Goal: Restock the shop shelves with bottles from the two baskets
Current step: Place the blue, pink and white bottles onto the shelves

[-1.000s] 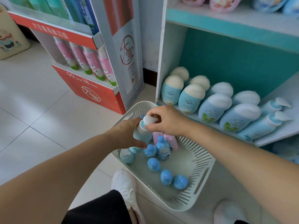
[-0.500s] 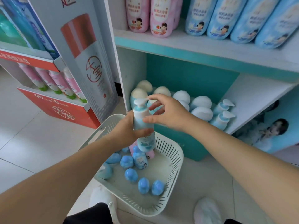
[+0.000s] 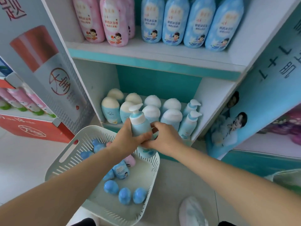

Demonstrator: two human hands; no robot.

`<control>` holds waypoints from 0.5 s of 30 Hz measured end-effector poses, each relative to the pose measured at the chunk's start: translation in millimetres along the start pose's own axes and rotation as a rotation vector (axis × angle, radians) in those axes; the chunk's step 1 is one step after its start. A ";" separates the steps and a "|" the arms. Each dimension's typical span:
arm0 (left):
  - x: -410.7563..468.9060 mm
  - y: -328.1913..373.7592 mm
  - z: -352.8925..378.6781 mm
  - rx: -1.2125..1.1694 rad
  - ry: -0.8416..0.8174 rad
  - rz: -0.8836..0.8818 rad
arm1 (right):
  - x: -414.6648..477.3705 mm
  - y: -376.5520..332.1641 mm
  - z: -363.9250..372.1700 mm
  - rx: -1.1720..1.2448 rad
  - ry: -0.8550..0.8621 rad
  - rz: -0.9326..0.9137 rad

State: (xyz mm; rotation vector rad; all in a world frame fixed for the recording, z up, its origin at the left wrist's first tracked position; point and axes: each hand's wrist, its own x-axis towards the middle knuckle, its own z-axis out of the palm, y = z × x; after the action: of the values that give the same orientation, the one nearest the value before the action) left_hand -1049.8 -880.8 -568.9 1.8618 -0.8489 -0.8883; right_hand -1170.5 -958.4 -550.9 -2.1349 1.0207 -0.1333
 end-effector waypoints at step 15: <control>-3.4 19.9 59.2 0.326 -0.140 0.180 | -15.8 58.2 18.3 0.234 0.248 0.235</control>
State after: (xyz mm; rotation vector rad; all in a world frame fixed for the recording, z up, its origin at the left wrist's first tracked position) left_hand -1105.0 -910.2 -571.3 1.9750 -1.2906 -0.8107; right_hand -1210.6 -959.7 -599.6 -1.8031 1.3219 -0.3911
